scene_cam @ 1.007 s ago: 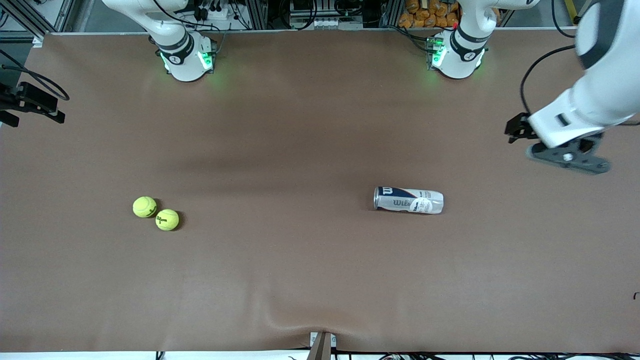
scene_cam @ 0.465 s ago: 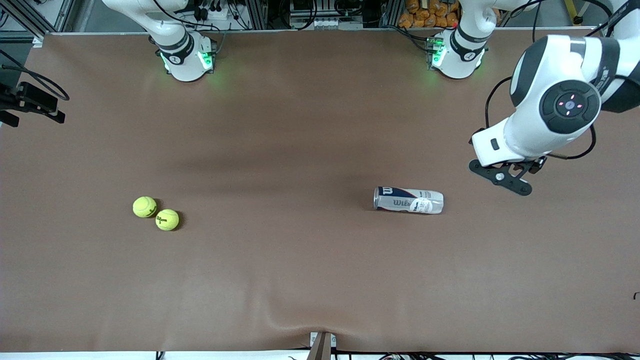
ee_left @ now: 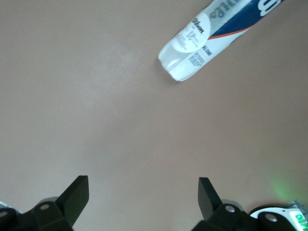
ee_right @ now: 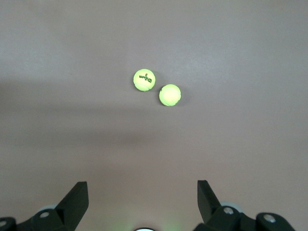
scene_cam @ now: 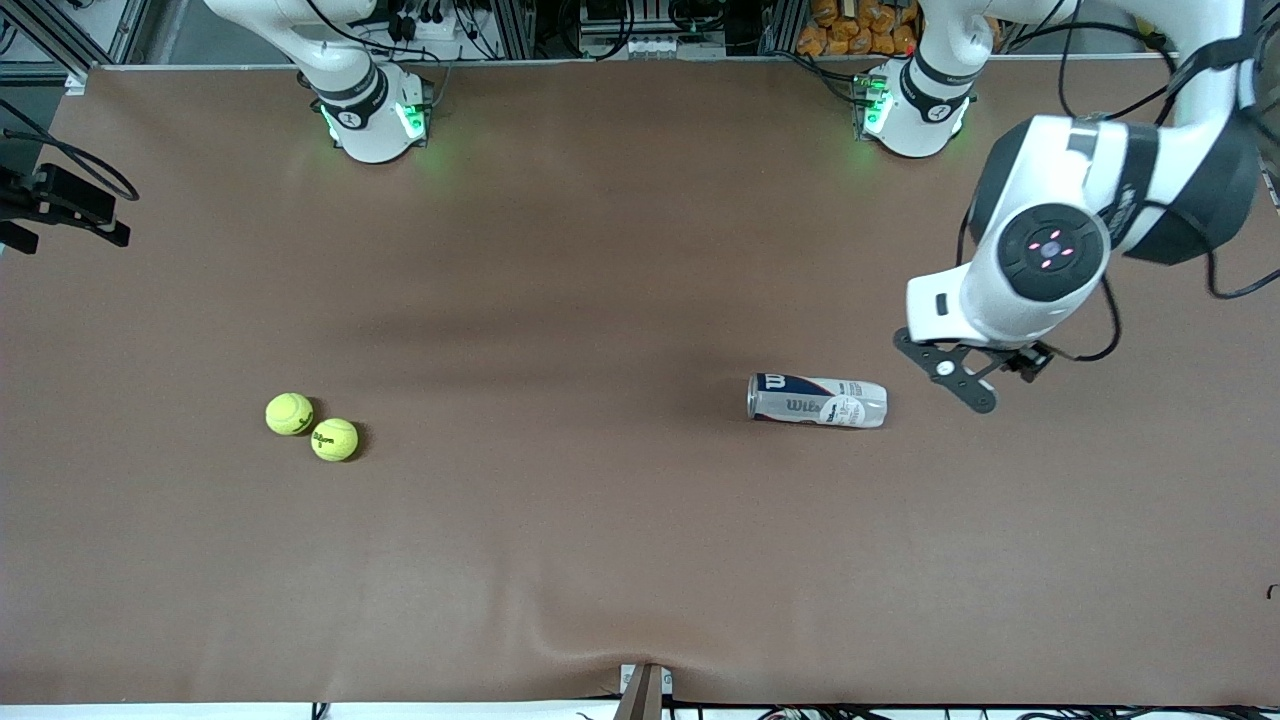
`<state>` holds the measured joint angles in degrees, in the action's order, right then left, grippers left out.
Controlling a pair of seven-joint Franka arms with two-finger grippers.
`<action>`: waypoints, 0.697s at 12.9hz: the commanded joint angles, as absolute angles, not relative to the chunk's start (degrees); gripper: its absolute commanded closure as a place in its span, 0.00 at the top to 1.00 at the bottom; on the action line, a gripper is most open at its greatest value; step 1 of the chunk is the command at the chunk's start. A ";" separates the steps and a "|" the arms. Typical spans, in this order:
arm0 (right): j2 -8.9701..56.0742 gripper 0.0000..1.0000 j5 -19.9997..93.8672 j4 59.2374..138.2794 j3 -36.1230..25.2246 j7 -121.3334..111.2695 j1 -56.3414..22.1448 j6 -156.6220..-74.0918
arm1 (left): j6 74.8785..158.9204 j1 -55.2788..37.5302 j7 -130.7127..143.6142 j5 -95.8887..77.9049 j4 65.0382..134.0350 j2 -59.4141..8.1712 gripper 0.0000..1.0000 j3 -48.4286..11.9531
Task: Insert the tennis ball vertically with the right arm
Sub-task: 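Move the left gripper down over the clear tennis-ball tube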
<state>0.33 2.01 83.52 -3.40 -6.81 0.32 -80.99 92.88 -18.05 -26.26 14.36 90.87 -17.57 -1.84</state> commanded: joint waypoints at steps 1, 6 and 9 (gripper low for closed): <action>-0.79 1.00 2.90 84.38 -2.64 -7.29 1.58 -80.77 | 96.65 -18.81 -28.56 15.91 89.65 -20.29 1.00 -3.86; -0.79 1.00 2.90 84.38 -2.64 -7.29 1.58 -80.77 | 102.66 -20.48 -37.78 16.17 89.56 -26.10 1.00 -4.66; -0.88 1.00 2.90 84.38 -2.72 -7.29 1.58 -80.77 | 103.27 -22.32 -42.97 17.39 89.73 -28.65 1.00 -4.66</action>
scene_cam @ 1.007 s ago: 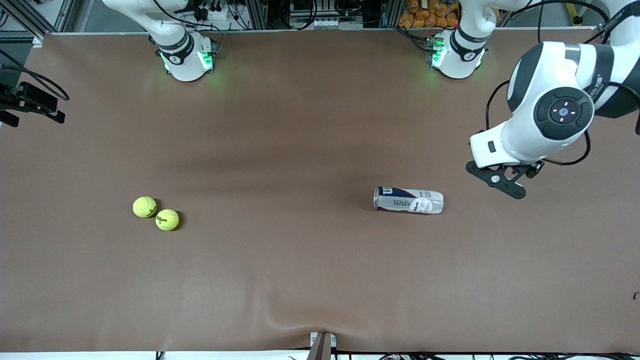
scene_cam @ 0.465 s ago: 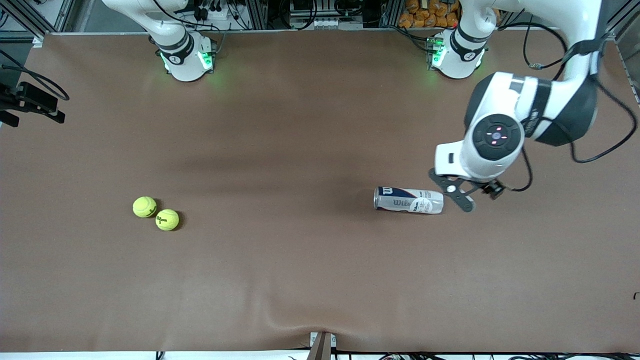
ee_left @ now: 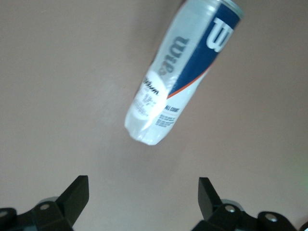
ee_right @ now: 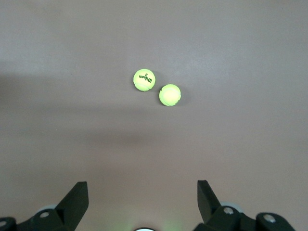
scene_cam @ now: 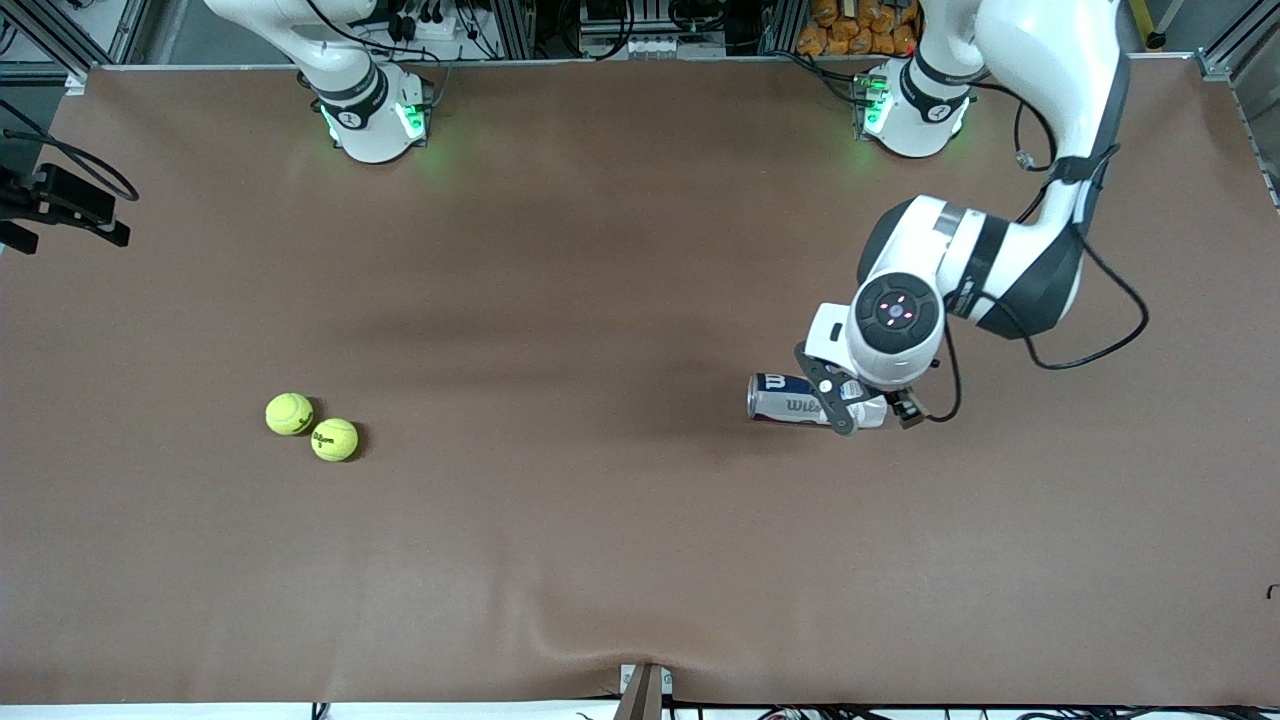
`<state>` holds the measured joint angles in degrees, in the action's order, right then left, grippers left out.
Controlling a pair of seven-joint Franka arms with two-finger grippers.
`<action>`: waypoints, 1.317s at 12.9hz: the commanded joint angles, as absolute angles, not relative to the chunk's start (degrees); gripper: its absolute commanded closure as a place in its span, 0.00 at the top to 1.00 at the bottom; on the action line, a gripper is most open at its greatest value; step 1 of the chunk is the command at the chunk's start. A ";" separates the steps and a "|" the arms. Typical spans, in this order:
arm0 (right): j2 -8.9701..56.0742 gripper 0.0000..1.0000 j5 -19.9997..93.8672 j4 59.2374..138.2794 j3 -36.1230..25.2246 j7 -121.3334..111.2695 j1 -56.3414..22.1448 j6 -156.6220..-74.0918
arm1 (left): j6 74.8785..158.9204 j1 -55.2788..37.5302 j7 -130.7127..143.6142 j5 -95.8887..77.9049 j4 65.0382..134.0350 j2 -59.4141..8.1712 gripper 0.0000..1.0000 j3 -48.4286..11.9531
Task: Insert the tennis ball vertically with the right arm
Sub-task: 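Close the left gripper around the tube's open end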
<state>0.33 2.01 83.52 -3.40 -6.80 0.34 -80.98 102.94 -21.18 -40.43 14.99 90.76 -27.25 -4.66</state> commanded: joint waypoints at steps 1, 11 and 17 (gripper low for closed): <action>-0.79 1.00 2.90 84.38 -2.64 -7.29 1.67 -80.77 | 103.53 -23.11 -42.98 18.19 90.00 -28.91 1.00 -4.66; -0.79 1.00 2.90 84.46 -2.64 -7.29 1.93 -80.77 | 106.88 -25.05 -47.99 27.84 92.81 -34.18 1.00 -5.45; -0.79 1.00 2.90 84.38 -2.64 -7.29 1.93 -80.77 | 109.51 -26.54 -47.81 32.60 93.60 -37.17 1.00 -5.80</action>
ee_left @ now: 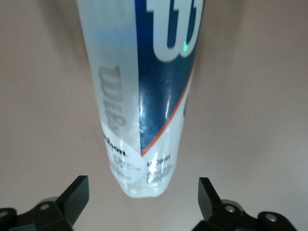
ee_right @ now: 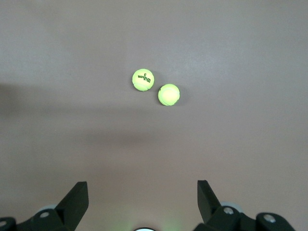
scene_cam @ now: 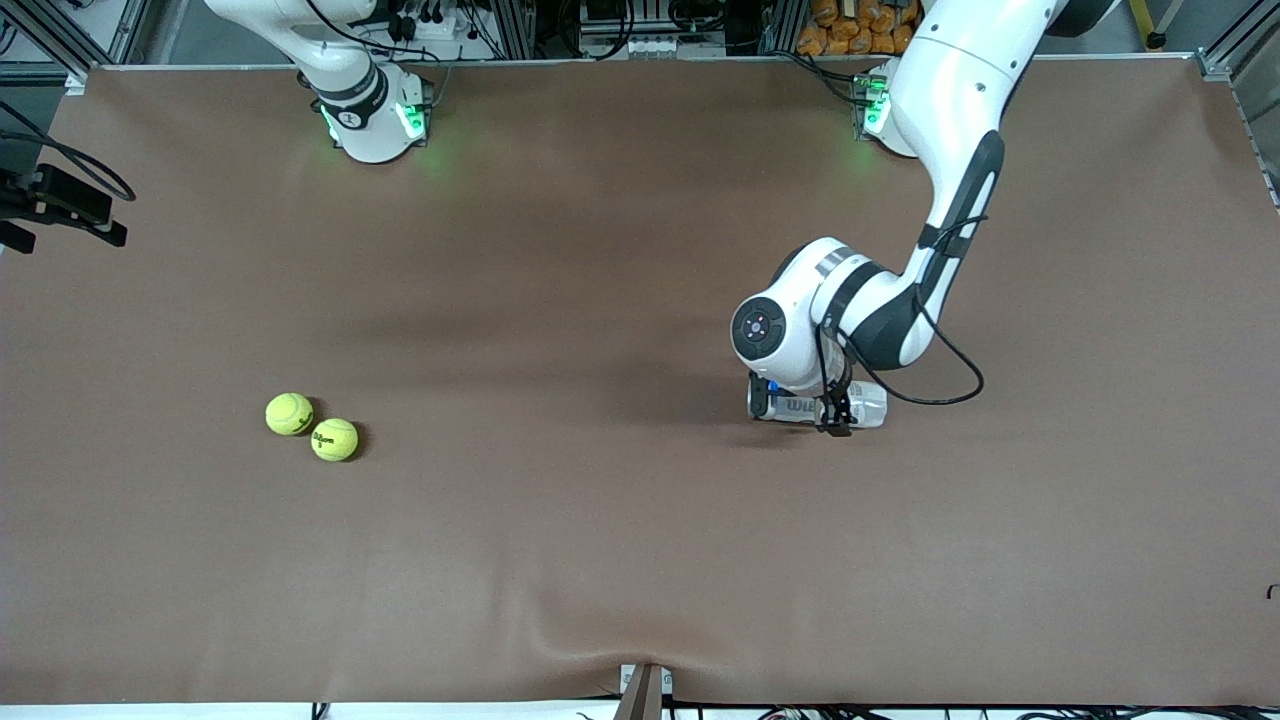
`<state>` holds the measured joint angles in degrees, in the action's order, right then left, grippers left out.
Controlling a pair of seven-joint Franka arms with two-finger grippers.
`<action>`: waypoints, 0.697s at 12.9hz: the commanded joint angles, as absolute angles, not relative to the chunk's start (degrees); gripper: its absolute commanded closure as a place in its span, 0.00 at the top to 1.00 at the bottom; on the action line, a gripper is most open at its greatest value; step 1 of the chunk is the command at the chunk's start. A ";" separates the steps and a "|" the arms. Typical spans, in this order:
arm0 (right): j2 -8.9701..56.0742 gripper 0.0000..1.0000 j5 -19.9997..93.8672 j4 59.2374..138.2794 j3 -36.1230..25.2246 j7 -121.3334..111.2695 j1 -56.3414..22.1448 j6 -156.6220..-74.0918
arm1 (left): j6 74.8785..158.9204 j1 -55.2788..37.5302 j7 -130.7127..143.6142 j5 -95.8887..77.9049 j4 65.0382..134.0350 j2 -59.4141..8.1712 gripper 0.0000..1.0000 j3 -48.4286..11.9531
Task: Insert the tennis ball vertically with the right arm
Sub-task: 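Close the left gripper around the tube's open end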
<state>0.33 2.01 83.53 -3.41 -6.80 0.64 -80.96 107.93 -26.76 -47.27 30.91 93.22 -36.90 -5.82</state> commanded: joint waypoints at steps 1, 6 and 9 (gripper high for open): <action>-0.79 1.00 2.90 84.46 -2.64 -7.29 1.93 -80.77 | 109.77 -26.19 -47.81 33.13 93.86 -37.26 1.00 -5.80; -0.79 1.00 2.90 84.46 -2.64 -7.29 1.93 -80.77 | 111.44 -26.28 -47.55 35.94 95.79 -37.62 1.00 -5.80; -0.79 1.00 2.90 84.46 -2.64 -7.29 2.02 -80.77 | 112.15 -25.75 -47.72 37.78 96.85 -37.62 1.00 -5.80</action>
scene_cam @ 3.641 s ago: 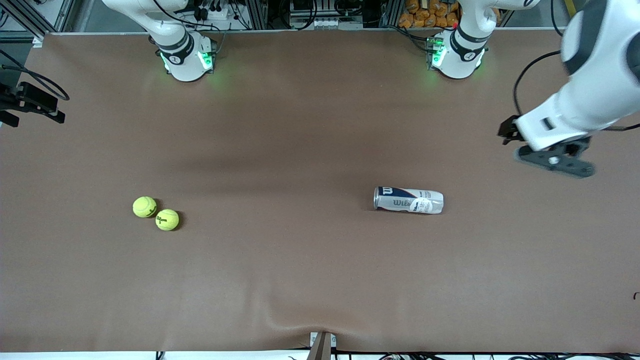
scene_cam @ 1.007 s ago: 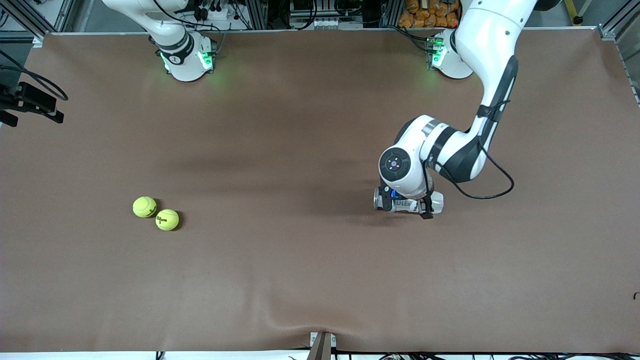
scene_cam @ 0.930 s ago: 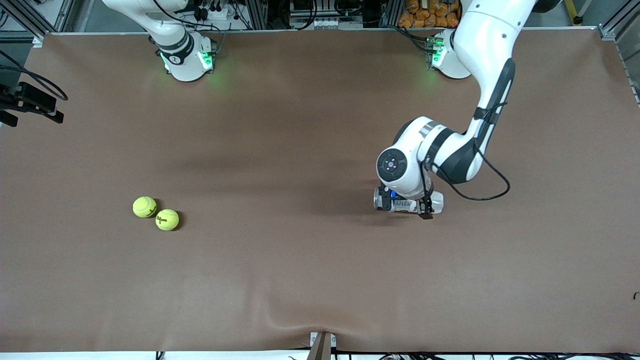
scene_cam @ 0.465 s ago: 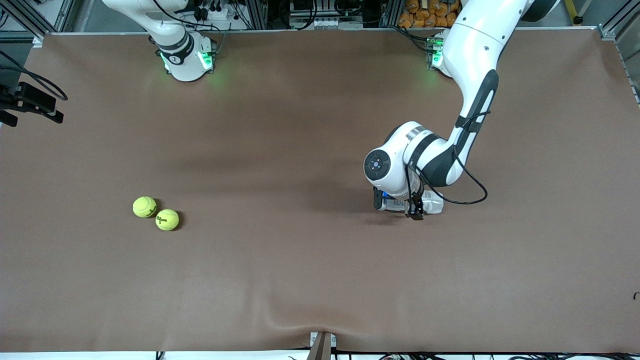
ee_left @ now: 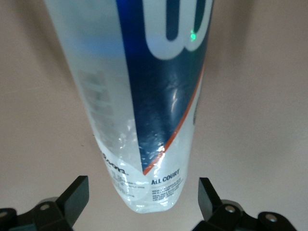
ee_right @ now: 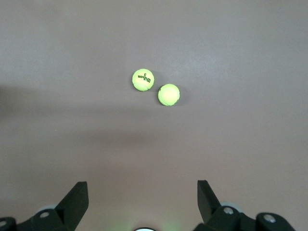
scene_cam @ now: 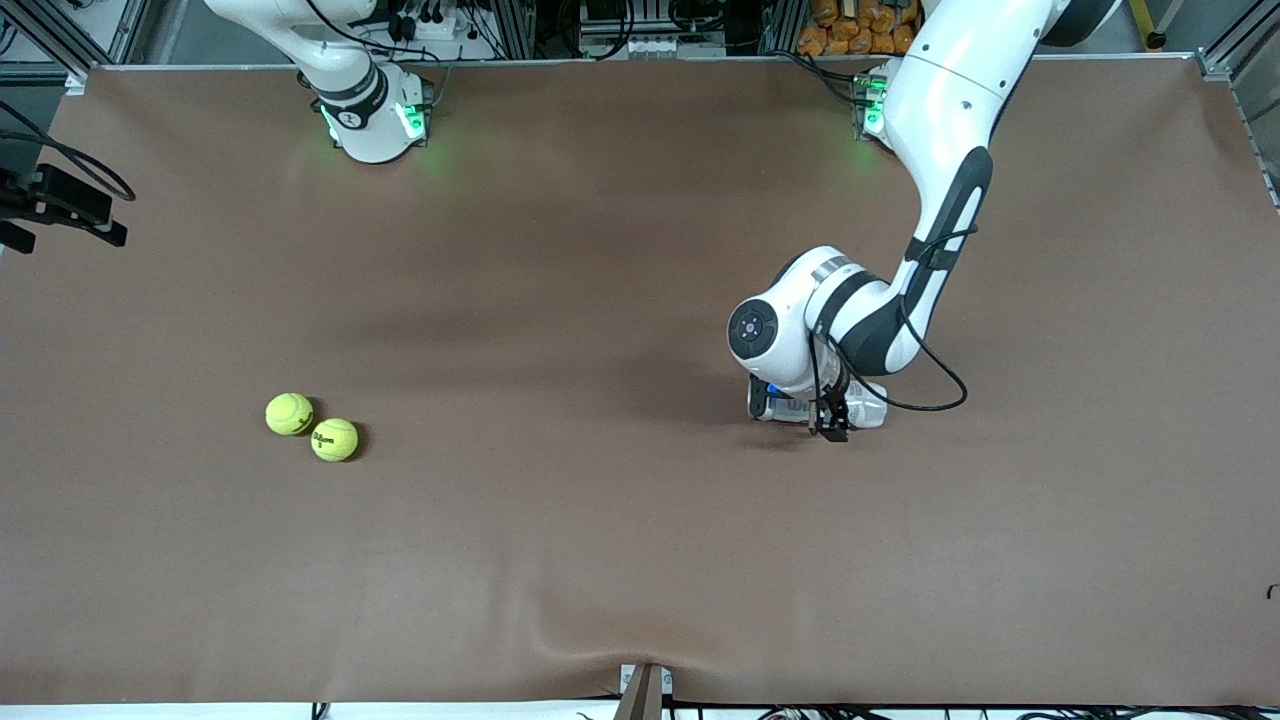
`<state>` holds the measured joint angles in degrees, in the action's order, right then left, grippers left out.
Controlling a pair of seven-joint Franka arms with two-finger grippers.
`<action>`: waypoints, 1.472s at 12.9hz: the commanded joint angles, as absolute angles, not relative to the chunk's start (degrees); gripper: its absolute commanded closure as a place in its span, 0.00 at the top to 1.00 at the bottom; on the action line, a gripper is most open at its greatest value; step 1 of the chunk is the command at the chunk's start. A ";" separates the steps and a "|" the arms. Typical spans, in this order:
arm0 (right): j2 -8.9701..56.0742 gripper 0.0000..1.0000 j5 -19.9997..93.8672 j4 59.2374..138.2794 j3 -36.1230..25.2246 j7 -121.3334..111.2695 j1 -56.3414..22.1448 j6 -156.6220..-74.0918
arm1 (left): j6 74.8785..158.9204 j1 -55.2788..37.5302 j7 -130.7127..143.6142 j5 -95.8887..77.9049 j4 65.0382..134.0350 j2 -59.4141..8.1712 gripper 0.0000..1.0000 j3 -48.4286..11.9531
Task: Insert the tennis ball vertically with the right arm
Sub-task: 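Close the left gripper around the tube's open end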
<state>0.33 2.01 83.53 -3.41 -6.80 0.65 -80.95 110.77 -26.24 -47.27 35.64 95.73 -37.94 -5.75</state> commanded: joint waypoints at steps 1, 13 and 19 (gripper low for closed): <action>-0.79 1.00 2.90 84.38 -2.64 -7.29 2.02 -80.77 | 113.28 -25.75 -47.72 37.97 97.38 -37.53 1.00 -5.80; -0.79 1.00 2.90 84.46 -2.64 -7.29 2.11 -80.68 | 118.47 -23.82 -46.05 37.97 101.25 -37.53 1.00 -5.80; -0.79 1.00 2.90 84.46 -2.64 -7.29 2.20 -80.68 | 120.49 -23.73 -45.97 39.11 102.48 -37.62 1.00 -5.80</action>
<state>0.33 2.01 83.53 -3.41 -6.80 0.69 -80.88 118.45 -24.03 -46.98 37.27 101.08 -37.95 -5.69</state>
